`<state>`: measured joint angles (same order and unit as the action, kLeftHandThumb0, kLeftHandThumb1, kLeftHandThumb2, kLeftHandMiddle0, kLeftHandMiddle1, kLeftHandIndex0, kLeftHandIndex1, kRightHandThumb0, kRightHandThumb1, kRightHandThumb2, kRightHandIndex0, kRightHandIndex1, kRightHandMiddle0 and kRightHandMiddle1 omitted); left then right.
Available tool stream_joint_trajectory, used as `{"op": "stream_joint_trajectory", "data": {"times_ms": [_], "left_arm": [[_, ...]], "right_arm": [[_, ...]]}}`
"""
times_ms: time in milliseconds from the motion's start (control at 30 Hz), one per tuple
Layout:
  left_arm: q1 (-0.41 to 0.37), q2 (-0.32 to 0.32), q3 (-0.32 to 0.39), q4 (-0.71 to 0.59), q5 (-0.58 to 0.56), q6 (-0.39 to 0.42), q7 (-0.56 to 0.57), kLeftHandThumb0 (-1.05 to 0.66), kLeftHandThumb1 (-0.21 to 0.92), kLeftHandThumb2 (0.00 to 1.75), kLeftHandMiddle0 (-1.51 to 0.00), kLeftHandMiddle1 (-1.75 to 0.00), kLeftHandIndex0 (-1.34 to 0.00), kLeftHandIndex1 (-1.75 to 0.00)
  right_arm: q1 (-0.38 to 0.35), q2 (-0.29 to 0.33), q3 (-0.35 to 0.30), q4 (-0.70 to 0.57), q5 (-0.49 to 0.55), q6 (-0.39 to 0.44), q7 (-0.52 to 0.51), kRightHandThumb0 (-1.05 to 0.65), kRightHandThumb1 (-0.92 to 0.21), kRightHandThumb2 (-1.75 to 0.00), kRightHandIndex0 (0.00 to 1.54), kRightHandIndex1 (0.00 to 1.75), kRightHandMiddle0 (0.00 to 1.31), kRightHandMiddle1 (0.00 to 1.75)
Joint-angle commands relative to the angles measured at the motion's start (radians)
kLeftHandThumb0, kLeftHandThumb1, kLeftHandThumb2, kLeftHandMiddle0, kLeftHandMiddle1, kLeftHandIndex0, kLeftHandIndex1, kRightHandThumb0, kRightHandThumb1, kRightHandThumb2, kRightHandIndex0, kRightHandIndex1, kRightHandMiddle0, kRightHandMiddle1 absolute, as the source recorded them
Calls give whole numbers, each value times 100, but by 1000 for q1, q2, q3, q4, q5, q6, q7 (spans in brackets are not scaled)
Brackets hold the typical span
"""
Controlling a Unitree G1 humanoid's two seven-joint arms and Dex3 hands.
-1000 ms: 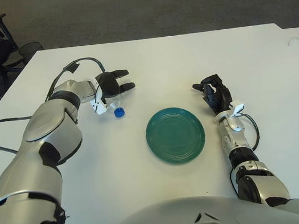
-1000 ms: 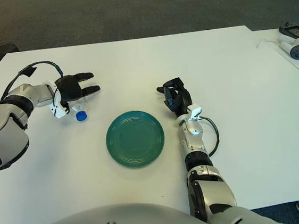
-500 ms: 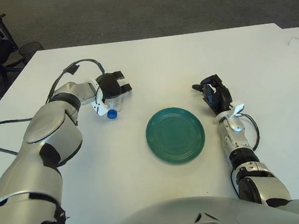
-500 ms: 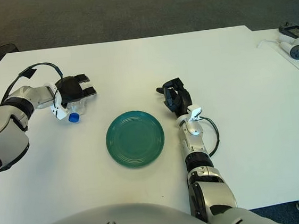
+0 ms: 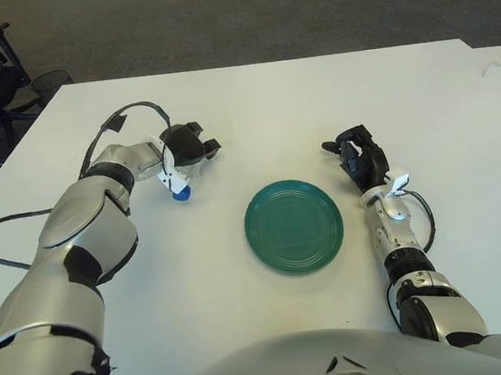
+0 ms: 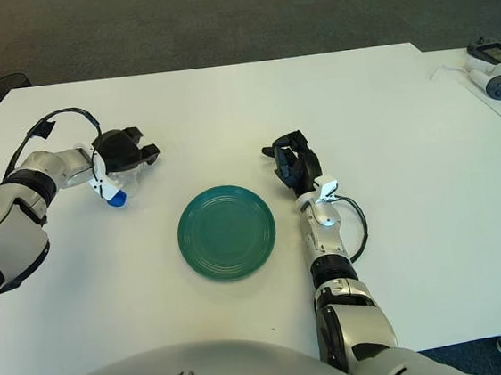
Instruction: Put the bottle into the plate.
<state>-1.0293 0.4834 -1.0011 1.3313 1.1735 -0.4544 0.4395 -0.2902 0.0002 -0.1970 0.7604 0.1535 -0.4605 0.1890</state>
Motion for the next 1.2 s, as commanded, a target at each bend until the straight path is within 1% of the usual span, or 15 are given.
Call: {"op": "stream_joint_trajectory", "data": {"times_ms": [0, 33, 133, 200, 333, 767, 967, 1167], "left_arm": [[46, -3, 1, 0, -8, -30, 2, 0, 10, 149, -82, -158, -61, -167], [49, -3, 2, 1, -10, -32, 9, 0, 5, 152, -87, -150, -65, -170], [55, -4, 3, 3, -14, -36, 31, 0, -1, 157, -95, -141, -69, -173], [55, -1, 6, 3, -19, -45, 39, 0, -3, 159, -97, -139, -70, -174], [60, 2, 12, 4, -28, -59, 63, 0, -6, 163, -99, -142, -70, -174], [68, 10, 3, 8, -11, -41, 164, 0, -7, 166, -98, -147, -69, -175], [63, 9, 0, 15, -11, -34, 153, 0, -6, 165, -97, -149, -68, -175], [65, 8, 28, 18, -40, -25, 131, 0, -4, 163, -95, -149, -67, -175]], "right_arm": [[125, 10, -8, 93, 11, 112, -15, -35, -92, -51, 37, 97, 21, 173], [124, 10, -8, 94, 11, 111, -15, -35, -92, -51, 37, 97, 21, 173], [124, 11, -8, 93, 13, 111, -13, -35, -92, -51, 37, 97, 21, 173], [121, 13, -8, 95, 13, 113, -14, -35, -92, -51, 37, 97, 21, 173], [120, 14, -8, 96, 11, 117, -19, -35, -92, -50, 36, 97, 21, 173], [112, 15, -5, 113, 6, 110, -17, -35, -92, -50, 36, 98, 21, 173], [110, 17, -7, 118, 9, 109, -15, -35, -92, -51, 35, 100, 21, 173], [105, 20, -5, 117, 6, 119, -26, -35, -92, -49, 34, 102, 22, 172]]}}
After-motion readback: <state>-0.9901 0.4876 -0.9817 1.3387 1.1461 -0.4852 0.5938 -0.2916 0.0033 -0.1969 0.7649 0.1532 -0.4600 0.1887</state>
